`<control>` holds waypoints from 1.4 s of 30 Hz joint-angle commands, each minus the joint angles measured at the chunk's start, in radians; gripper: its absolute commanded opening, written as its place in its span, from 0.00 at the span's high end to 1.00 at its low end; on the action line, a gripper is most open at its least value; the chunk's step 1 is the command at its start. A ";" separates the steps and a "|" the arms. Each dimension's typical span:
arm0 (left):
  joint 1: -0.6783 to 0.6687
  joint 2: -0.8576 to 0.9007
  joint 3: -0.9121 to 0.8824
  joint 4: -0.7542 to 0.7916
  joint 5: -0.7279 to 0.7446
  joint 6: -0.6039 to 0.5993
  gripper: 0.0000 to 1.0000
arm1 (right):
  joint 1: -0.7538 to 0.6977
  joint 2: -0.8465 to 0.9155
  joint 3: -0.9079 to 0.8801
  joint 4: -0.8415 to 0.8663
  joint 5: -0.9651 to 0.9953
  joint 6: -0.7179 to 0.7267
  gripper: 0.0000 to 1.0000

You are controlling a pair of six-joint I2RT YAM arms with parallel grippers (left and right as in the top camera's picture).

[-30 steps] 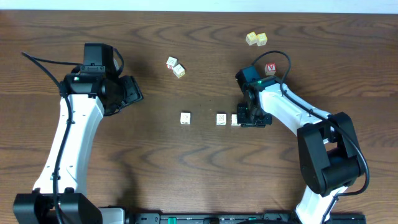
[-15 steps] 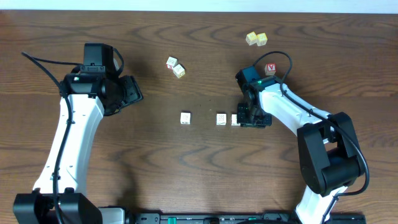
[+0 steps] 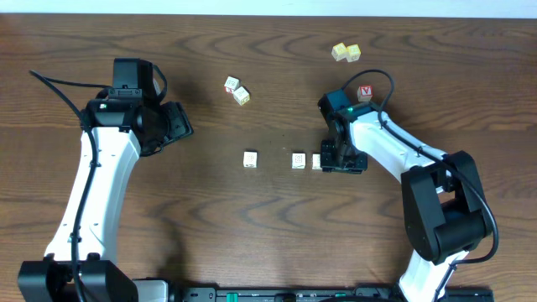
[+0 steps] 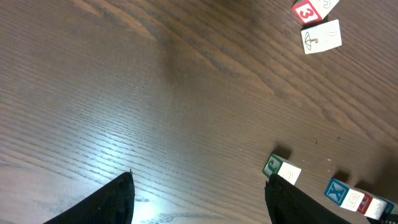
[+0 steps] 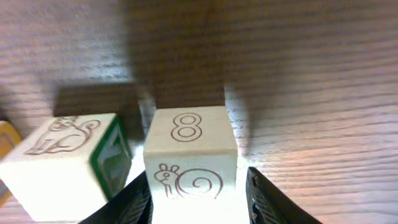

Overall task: Lift 4 blocks
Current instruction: 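Lower the snail block beside the cat block and release, then retract the right arm and reach the left gripper toward the back blocks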

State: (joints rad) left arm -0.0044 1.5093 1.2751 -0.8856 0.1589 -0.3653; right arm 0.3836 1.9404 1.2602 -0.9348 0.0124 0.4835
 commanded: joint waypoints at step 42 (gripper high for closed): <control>-0.454 0.404 -0.003 0.162 -0.023 -0.014 0.33 | -0.350 -0.075 0.497 -0.235 -0.003 -0.253 0.01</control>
State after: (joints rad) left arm -0.4622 1.8641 1.2751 -0.7223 0.1783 -0.3702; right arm 0.0319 1.8744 1.7653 -1.1572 0.0078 0.2436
